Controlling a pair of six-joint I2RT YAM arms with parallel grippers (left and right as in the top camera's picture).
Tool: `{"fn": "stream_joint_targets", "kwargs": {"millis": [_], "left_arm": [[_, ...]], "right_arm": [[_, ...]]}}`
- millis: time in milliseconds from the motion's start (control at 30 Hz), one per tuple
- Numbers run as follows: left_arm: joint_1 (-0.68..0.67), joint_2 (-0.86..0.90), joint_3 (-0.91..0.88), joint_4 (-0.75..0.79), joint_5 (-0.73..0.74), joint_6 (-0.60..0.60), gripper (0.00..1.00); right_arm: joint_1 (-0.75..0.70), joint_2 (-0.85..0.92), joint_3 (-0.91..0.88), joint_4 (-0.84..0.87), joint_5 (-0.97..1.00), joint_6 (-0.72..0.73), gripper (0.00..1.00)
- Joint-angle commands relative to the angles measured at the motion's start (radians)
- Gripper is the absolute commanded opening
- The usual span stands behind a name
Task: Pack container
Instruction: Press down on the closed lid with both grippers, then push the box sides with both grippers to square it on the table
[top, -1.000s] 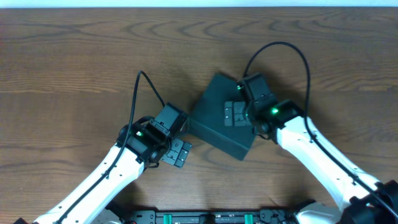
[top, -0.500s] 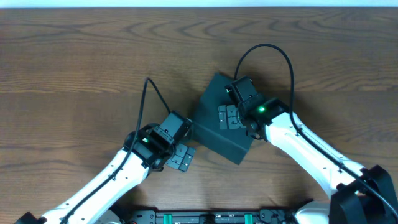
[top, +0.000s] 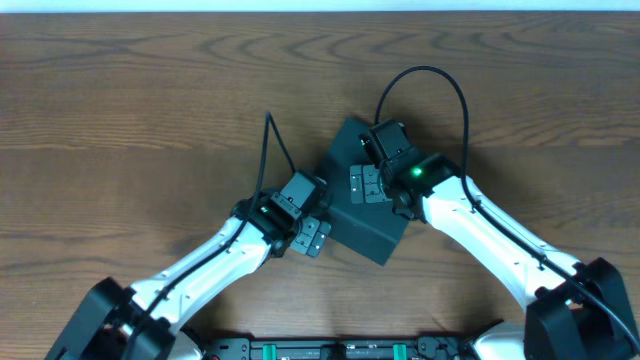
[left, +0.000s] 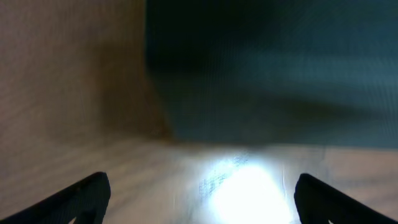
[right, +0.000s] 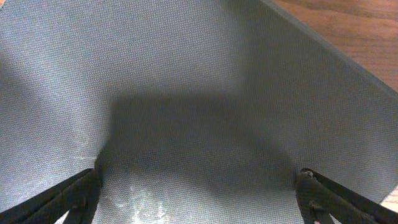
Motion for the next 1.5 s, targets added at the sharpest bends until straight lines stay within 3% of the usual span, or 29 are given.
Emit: {"fn": "stream_joint_targets", "kwargs": {"millis": [0,433,567,733,967,1100,1200,1467], "left_arm": [[0.0,0.042,-0.005,0.049,-0.037,0.021,0.95],[0.001,0.092,-0.004,0.249,-0.107,0.102,0.95],[-0.008,0.055,-0.001,0.213,-0.072,0.102,0.95],[-0.021,-0.153,0.055,0.037,-0.068,0.102,0.95],[0.075,-0.321,0.089,-0.011,-0.185,0.122,0.95],[0.203,-0.262,0.089,0.056,-0.121,0.164,0.95],[0.275,-0.194,0.089,0.117,-0.046,0.167,0.95],[0.315,-0.03,0.091,0.235,0.021,0.166,0.95]], "right_arm": [[0.006,0.064,-0.035,-0.01,0.032,0.011,0.99],[0.006,0.064,-0.035,0.025,0.051,0.011,0.99],[0.005,0.064,-0.034,0.046,0.061,0.011,0.99],[0.005,-0.008,-0.006,0.013,0.084,0.012,0.99],[0.004,-0.287,0.028,-0.216,0.154,0.167,0.99],[-0.004,-0.447,0.024,-0.383,0.192,0.258,0.99],[-0.025,-0.468,-0.003,-0.435,0.232,0.32,0.99],[-0.113,-0.353,-0.164,-0.317,0.253,0.429,0.99]]}}
